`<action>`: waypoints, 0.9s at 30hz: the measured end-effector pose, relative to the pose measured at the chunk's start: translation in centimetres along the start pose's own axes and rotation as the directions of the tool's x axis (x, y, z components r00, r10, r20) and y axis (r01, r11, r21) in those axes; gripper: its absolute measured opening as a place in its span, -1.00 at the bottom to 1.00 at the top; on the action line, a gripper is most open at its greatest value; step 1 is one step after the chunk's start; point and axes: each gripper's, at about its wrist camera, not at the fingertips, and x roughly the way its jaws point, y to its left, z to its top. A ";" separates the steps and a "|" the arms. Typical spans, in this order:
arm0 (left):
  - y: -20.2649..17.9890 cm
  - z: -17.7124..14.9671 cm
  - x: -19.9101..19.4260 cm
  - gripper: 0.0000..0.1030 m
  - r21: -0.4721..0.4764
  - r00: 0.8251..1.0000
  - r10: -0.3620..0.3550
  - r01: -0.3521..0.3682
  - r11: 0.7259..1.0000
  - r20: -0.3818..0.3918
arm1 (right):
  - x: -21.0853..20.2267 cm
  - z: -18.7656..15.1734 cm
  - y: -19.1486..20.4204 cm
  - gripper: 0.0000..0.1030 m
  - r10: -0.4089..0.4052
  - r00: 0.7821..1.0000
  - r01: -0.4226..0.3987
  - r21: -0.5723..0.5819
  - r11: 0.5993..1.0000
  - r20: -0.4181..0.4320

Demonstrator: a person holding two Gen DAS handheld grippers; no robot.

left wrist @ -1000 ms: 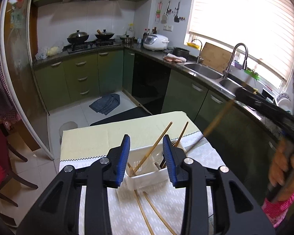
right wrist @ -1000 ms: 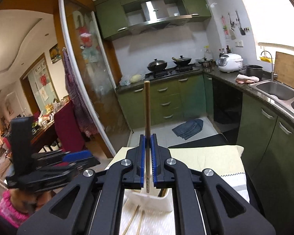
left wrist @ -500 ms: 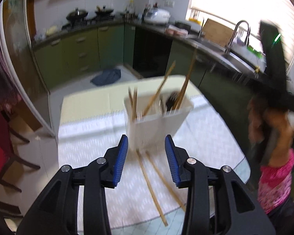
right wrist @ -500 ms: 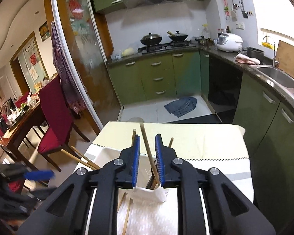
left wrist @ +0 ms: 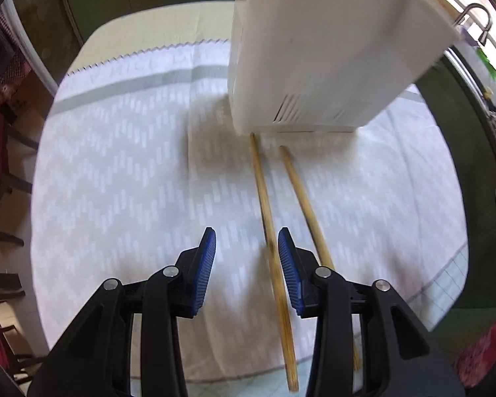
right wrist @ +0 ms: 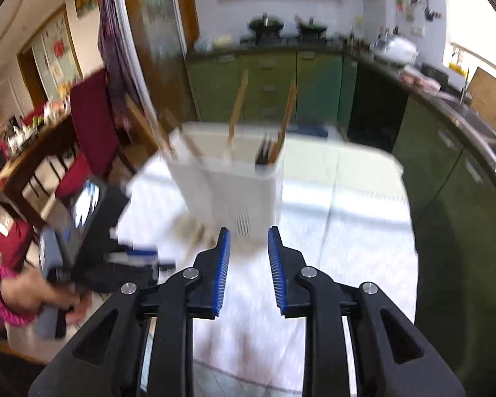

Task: Organize utensils
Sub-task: 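Move both open tools down to the last two chopsticks on the cloth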

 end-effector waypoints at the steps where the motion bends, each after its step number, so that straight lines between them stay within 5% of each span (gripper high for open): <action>1: -0.1 0.1 0.5 -0.27 -0.006 1.000 -0.001 0.001 1.000 -0.004 | 0.8 -0.6 -0.1 -0.53 -0.004 1.000 0.004 -0.003 1.000 -0.023; 9: -1.2 0.4 1.6 -0.29 0.016 1.000 0.024 -0.024 1.000 -0.018 | 4.7 -3.6 -0.7 -0.53 -0.031 0.991 0.031 0.000 1.000 -0.131; 11: -1.2 0.5 1.7 -0.74 0.020 0.999 0.036 -0.035 0.999 -0.023 | 5.0 -3.7 -0.6 -0.53 -0.030 0.990 0.031 0.000 1.000 -0.140; 13: -1.2 0.7 1.8 -0.82 0.034 0.999 0.031 -0.030 0.999 -0.037 | 5.8 -3.5 -0.4 -0.53 -0.016 0.986 0.015 -0.006 1.000 -0.168; 21: 2.4 -0.6 0.5 -0.86 0.051 0.997 0.065 -0.062 0.997 -0.053 | 11.8 -3.8 4.3 -0.53 0.095 0.945 -0.111 -0.032 0.993 -0.313; 27: 6.0 -1.1 -0.3 -0.86 0.015 0.995 0.083 -0.082 0.997 -0.052 | 15.2 -3.9 6.8 -0.53 0.070 0.932 -0.101 -0.067 0.993 -0.354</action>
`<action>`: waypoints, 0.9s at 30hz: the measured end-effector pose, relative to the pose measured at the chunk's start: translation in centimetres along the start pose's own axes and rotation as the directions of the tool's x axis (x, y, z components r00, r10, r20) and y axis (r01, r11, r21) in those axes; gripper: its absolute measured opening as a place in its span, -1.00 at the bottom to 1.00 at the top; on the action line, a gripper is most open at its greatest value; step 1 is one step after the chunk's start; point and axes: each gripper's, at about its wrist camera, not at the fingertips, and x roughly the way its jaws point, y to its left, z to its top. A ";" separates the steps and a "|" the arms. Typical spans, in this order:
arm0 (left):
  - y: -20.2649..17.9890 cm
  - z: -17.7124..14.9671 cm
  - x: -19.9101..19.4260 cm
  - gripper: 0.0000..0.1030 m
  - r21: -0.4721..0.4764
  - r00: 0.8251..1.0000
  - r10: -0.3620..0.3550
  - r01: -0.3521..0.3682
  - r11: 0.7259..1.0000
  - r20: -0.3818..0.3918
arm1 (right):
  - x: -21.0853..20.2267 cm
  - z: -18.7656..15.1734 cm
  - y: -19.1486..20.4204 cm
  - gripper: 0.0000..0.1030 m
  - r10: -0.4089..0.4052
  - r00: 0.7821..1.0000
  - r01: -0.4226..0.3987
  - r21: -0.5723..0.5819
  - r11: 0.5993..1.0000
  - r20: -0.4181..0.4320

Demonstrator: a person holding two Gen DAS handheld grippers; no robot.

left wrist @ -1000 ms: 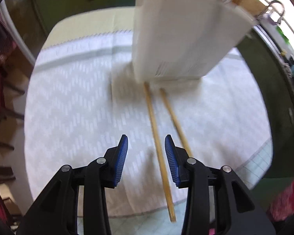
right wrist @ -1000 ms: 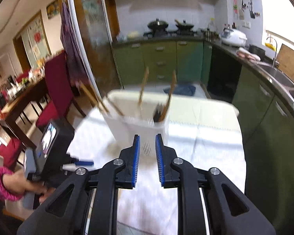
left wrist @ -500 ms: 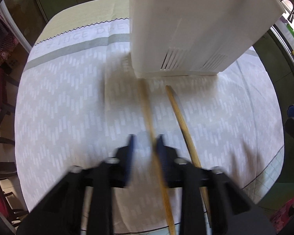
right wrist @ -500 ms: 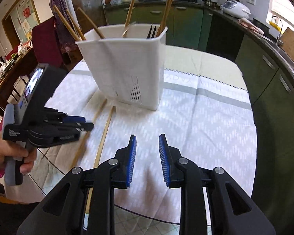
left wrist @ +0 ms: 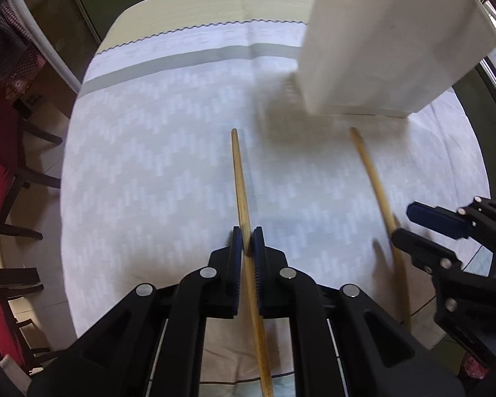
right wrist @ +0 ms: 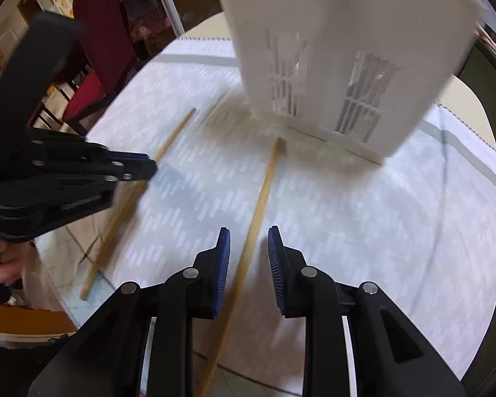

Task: Organize utensils
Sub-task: 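Move both open tools down to the last two chopsticks on the cloth, then close the left tool on one chopstick while the right tool grasps the other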

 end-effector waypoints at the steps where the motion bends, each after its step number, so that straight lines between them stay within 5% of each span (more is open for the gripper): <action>1: 0.3 -0.1 0.0 -0.86 0.002 1.000 0.000 0.000 1.000 0.001 | 0.5 0.2 0.2 -0.53 -0.013 1.000 0.013 -0.002 1.000 -0.009; 7: 1.2 -0.3 -0.4 -0.86 0.017 1.000 -0.001 0.001 1.000 0.006 | 1.7 1.2 0.3 -0.57 -0.060 0.998 0.060 0.001 0.998 -0.032; 10: 1.4 -0.7 -0.6 -0.86 0.022 1.000 0.004 -0.004 1.000 0.008 | 2.1 1.4 0.8 -0.78 -0.102 0.994 0.101 -0.029 0.994 -0.028; 17: -1.2 -0.4 -0.2 -0.86 0.028 1.000 0.001 -0.002 1.000 0.018 | 1.7 1.1 -1.8 -0.85 -0.068 0.997 0.069 0.033 0.997 -0.029; 27: -1.9 0.8 -2.9 -0.88 0.020 0.994 -0.063 0.062 0.998 0.086 | -8.1 -1.9 -5.3 -0.85 0.007 0.978 -0.032 0.118 0.992 0.207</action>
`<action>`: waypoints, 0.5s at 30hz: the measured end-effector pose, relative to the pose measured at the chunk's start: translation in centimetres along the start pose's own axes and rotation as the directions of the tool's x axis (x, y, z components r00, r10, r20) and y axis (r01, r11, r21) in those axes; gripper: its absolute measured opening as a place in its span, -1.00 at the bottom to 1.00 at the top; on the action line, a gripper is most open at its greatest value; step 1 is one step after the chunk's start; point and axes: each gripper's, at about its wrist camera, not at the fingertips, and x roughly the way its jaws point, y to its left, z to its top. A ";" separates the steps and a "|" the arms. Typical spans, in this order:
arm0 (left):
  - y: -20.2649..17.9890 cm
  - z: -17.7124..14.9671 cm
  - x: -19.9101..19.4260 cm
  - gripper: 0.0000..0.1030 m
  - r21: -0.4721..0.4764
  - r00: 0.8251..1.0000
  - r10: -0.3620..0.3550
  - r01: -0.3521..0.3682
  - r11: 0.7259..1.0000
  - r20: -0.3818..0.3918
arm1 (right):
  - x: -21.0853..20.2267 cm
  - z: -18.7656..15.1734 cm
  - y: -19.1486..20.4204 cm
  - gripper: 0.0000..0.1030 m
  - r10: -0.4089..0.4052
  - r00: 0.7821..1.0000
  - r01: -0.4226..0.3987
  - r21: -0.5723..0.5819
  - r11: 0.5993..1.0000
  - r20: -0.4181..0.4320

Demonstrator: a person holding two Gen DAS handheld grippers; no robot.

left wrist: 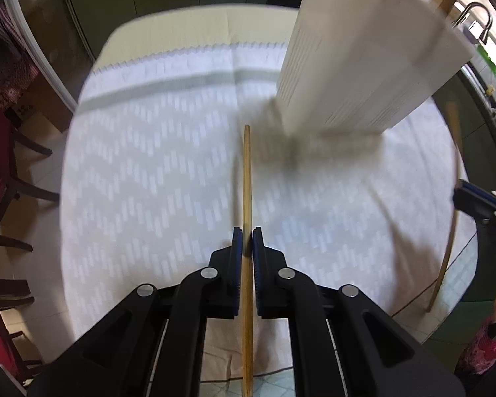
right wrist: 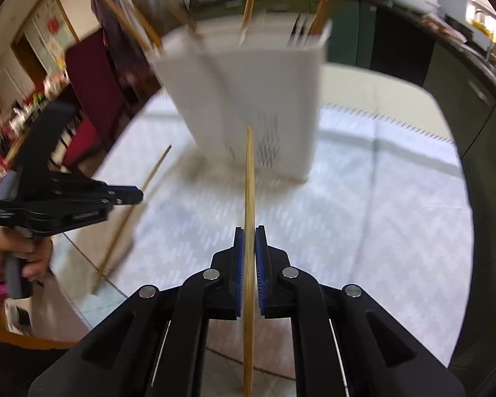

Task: Organize utensils
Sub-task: 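Close the left tool on one chopstick while the right tool grasps the other, then lift both chopsticks upright and carry them over the utensil holder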

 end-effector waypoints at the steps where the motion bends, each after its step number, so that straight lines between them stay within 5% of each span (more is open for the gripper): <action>1: -0.1 0.1 -0.9 -0.88 0.003 1.000 -0.004 0.004 1.000 0.021 | -1.1 -0.2 -0.2 -0.85 0.009 1.000 -0.009 0.005 1.000 0.020; 15: -1.9 -2.0 -10.9 -0.88 0.061 0.964 -0.050 0.036 0.998 0.260 | -9.4 -2.0 -1.2 -0.85 0.039 0.985 -0.042 0.011 0.999 0.166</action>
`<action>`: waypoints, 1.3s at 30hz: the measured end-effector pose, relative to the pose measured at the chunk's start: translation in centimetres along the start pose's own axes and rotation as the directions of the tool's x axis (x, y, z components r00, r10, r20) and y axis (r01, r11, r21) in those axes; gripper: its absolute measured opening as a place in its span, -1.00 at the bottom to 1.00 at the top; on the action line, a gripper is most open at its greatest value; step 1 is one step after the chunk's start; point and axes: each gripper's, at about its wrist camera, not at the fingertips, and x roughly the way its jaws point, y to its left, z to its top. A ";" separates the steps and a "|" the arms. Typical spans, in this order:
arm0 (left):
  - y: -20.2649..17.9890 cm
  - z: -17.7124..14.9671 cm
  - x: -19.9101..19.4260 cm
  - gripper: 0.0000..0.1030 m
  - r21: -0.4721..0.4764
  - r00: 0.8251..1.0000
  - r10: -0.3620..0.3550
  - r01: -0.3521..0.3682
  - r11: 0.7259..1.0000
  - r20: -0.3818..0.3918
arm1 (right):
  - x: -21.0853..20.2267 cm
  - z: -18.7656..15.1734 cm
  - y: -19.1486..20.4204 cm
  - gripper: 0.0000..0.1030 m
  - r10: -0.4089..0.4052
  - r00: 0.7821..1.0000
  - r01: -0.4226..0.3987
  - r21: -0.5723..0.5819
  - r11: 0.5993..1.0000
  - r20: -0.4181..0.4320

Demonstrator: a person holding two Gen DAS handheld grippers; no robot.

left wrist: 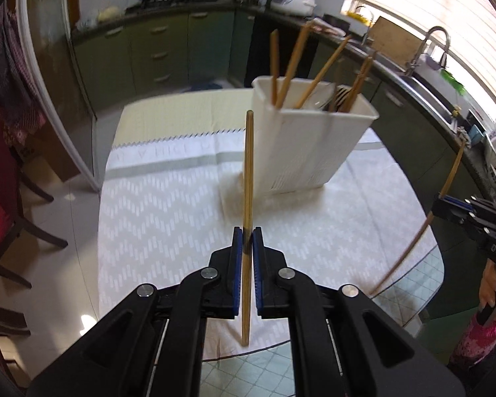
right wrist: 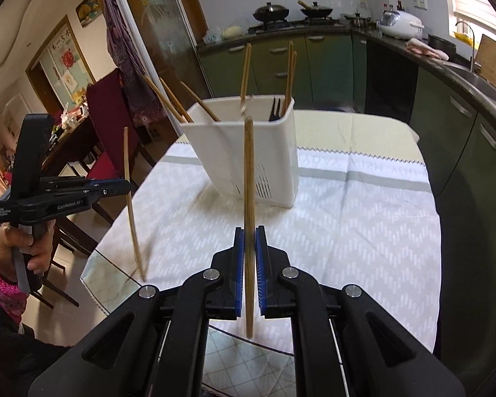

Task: Organize utensils
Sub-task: 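Lift both chopsticks upright and carry them over the utensil holder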

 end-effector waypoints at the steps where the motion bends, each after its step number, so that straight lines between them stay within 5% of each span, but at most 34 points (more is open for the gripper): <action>1: -0.2 -0.1 -0.2 -0.88 0.003 1.000 -0.002 0.002 1.000 0.006 | -0.4 0.1 0.2 -0.85 0.001 1.000 -0.001 -0.004 1.000 0.007; 23: -2.4 4.6 -8.3 -0.88 0.065 0.975 -0.090 0.078 0.995 0.205 | -8.1 8.0 3.7 -0.85 0.066 0.968 -0.049 -0.074 0.996 0.241; 39: -6.3 11.1 -12.6 -0.88 0.140 0.922 -0.099 0.049 0.989 0.374 | -11.6 12.6 3.7 -0.85 0.041 0.948 -0.016 -0.084 0.996 0.315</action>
